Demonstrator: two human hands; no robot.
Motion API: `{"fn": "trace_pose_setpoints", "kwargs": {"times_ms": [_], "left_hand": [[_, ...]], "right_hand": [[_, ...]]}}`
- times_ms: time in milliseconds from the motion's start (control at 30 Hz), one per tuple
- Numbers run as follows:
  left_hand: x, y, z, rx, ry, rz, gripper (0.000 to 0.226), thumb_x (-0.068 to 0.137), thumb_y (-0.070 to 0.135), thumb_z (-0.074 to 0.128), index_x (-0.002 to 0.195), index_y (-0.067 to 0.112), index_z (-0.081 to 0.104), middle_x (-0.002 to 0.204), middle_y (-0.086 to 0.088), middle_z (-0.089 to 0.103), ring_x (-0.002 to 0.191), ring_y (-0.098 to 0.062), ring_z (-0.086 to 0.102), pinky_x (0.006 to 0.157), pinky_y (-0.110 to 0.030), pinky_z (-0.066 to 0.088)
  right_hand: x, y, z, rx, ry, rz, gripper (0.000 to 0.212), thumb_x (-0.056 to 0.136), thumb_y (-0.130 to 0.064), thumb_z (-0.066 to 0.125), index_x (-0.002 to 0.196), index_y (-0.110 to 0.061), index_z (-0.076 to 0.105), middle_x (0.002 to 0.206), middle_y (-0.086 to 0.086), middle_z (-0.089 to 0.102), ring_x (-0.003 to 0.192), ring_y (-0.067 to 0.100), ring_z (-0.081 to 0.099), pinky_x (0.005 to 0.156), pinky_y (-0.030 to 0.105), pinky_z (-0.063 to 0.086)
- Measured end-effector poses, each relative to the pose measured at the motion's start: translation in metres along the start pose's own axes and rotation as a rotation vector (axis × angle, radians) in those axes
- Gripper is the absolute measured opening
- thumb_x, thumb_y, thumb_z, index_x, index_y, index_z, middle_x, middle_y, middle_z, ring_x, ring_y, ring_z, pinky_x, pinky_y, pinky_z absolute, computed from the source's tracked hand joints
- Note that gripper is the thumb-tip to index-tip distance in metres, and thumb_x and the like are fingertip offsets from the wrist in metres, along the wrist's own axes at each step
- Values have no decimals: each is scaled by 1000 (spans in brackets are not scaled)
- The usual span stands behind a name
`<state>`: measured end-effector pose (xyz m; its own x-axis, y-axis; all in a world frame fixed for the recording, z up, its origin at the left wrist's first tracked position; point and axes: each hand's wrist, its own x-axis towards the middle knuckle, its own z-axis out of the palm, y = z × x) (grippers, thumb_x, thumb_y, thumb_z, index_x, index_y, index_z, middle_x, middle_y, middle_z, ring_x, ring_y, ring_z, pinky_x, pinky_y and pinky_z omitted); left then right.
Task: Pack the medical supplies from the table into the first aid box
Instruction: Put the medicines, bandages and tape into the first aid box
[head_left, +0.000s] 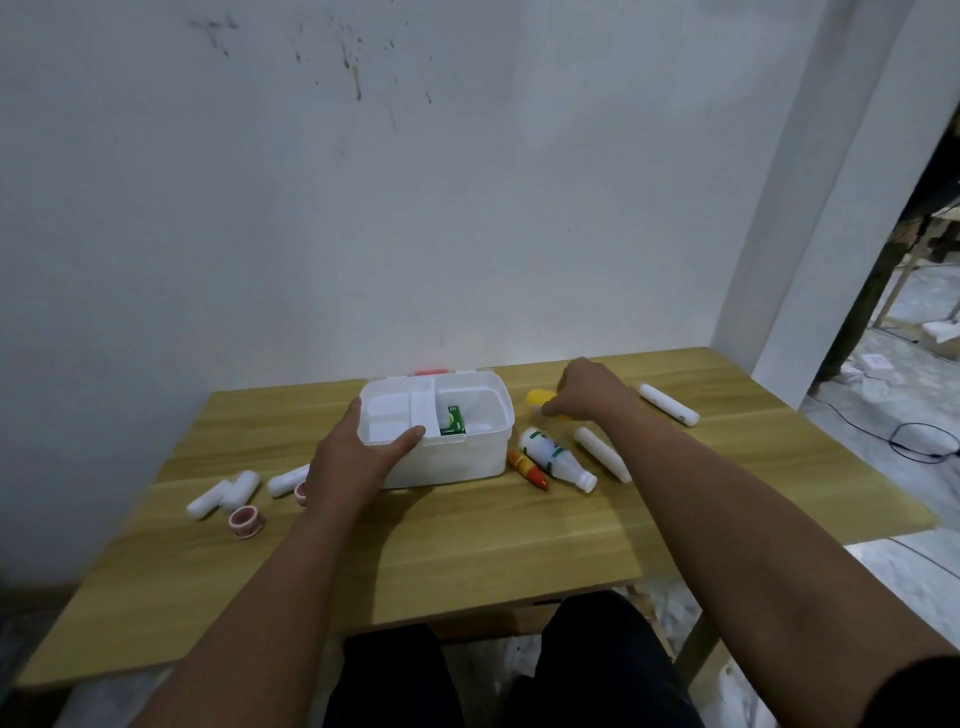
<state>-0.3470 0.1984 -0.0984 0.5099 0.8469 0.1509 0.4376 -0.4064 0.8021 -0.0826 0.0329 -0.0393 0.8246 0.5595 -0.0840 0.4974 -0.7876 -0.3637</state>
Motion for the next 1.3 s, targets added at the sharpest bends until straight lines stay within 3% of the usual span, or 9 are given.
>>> {"fn": "trace_pose_setpoints", "kwargs": {"times_ms": [200, 300, 600, 700, 800, 1033, 1133, 1200, 1300], "left_hand": [[0, 0, 0, 28, -8, -34, 135, 44, 106, 54, 159, 39, 32, 154, 1, 54, 140, -32, 50, 106, -68, 43], [0, 2, -1, 46, -1, -34, 135, 44, 107, 52, 159, 40, 32, 153, 2, 54, 139, -32, 50, 105, -67, 45], [-2, 5, -4, 48, -11, -12, 122, 57, 94, 64, 160, 35, 34, 154, -1, 54, 139, -32, 50, 105, -64, 47], [-2, 7, -3, 42, -3, -5, 110, 71, 76, 77, 161, 30, 34, 156, -3, 52, 140, -31, 50, 107, -55, 49], [-1, 4, -2, 43, -4, -1, 117, 65, 83, 72, 162, 30, 33, 155, -2, 53, 138, -31, 51, 103, -51, 51], [-4, 5, -1, 46, 3, 10, 106, 73, 72, 78, 161, 30, 34, 154, -5, 53, 139, -33, 51, 104, -56, 51], [-4, 5, 0, 45, 13, -7, 110, 72, 75, 77, 162, 29, 34, 156, -4, 52, 141, -32, 49, 106, -56, 48], [-4, 6, 0, 42, 14, -24, 111, 71, 76, 76, 162, 29, 34, 157, -3, 51, 142, -32, 48, 107, -56, 47], [-3, 5, -1, 29, 0, -34, 125, 58, 91, 66, 162, 31, 33, 157, -2, 51, 142, -33, 48, 108, -62, 45]], "right_hand": [[-3, -42, -52, 181, 146, -158, 31, 78, -23, 83, 104, -8, 73, 77, 6, 75, 71, 25, 77, 70, 44, 67], [-6, -70, -64, 189, 187, -263, 37, 75, -22, 86, 108, -12, 72, 91, 8, 73, 70, 26, 77, 66, 44, 67], [-1, -113, -16, -29, -62, -311, 45, 70, -18, 95, 105, -8, 69, 89, 9, 73, 76, 25, 77, 72, 43, 67], [5, -112, 12, -142, -7, -321, 41, 75, -12, 87, 110, -10, 65, 97, 8, 70, 81, 25, 73, 77, 41, 64], [12, -111, 28, -168, 83, -334, 38, 77, -3, 76, 113, -11, 67, 102, 8, 71, 85, 25, 69, 75, 37, 62], [7, -102, 0, -84, 181, -361, 41, 85, -34, 80, 120, -16, 70, 118, 5, 70, 107, 28, 67, 83, 37, 53], [2, -86, -22, -32, 297, -309, 27, 89, -23, 66, 115, -16, 72, 116, 6, 72, 105, 30, 68, 79, 34, 51], [-4, -72, -30, -94, 245, -230, 18, 86, -11, 64, 103, -11, 71, 104, 10, 73, 89, 29, 70, 74, 35, 57], [-19, -56, -33, -176, -55, -102, 14, 85, -4, 76, 95, -5, 66, 90, 14, 74, 77, 26, 77, 78, 44, 65]]}}
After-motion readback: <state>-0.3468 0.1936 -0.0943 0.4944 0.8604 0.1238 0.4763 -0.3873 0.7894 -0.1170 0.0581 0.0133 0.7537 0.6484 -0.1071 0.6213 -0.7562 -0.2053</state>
